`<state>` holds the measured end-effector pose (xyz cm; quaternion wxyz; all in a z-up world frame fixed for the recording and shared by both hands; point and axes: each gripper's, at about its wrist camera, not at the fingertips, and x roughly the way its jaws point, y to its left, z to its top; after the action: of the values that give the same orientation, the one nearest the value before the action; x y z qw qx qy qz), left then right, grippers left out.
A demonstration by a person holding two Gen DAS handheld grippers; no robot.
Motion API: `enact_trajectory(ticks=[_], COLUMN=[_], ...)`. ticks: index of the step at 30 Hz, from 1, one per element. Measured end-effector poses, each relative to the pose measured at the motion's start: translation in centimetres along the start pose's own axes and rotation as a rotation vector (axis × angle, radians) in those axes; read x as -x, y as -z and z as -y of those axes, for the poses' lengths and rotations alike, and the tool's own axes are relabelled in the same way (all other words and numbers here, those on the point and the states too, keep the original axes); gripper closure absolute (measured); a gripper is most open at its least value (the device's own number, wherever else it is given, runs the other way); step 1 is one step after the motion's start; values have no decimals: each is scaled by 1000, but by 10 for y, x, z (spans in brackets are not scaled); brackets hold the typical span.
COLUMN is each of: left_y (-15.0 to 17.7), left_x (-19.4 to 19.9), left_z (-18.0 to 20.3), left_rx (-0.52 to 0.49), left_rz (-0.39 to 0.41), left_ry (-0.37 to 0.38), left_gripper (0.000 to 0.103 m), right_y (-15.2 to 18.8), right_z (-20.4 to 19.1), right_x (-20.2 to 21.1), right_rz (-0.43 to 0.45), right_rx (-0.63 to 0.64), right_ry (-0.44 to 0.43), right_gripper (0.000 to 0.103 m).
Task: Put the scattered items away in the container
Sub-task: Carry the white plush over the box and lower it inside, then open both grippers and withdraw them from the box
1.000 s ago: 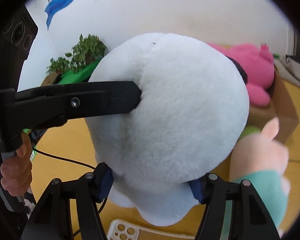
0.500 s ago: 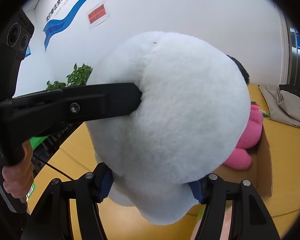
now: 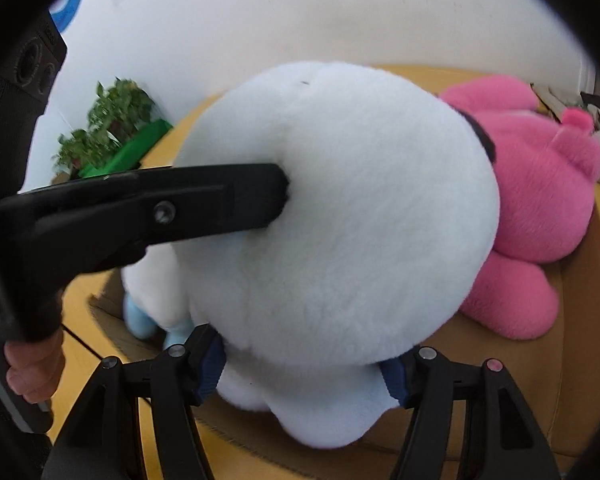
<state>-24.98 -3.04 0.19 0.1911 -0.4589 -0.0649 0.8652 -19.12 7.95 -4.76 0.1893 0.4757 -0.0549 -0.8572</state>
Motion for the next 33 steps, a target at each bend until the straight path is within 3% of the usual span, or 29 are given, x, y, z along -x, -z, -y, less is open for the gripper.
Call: enact_trajectory(ticks=[5,10,18,24,27,33], left_y=[14,23,29,49,70,125], left_x=[-13,-10,-12,45,84,128], left_z=[-4,-3,-4,22,39,69], left_rx=[4,28,56,9,24,62], left_rz=[-45,-39,-29,122,197,225], left_ry=[27,35,-8,-149,-162,-272], left_gripper=[23,19,8,5,0,0], right_y=[16,24,51,66,76,93], right_z=[-3,2,19,-1,-12,-22], right_x=[-7,-4,73,115,126,132], right_rz=[-55,-62,102,205,260,287], right_rx=[-11,-12,-56,-2,46,8], right_ry=[16,19,19,147,174,210], right_gripper=[36,28,25,18,15,13])
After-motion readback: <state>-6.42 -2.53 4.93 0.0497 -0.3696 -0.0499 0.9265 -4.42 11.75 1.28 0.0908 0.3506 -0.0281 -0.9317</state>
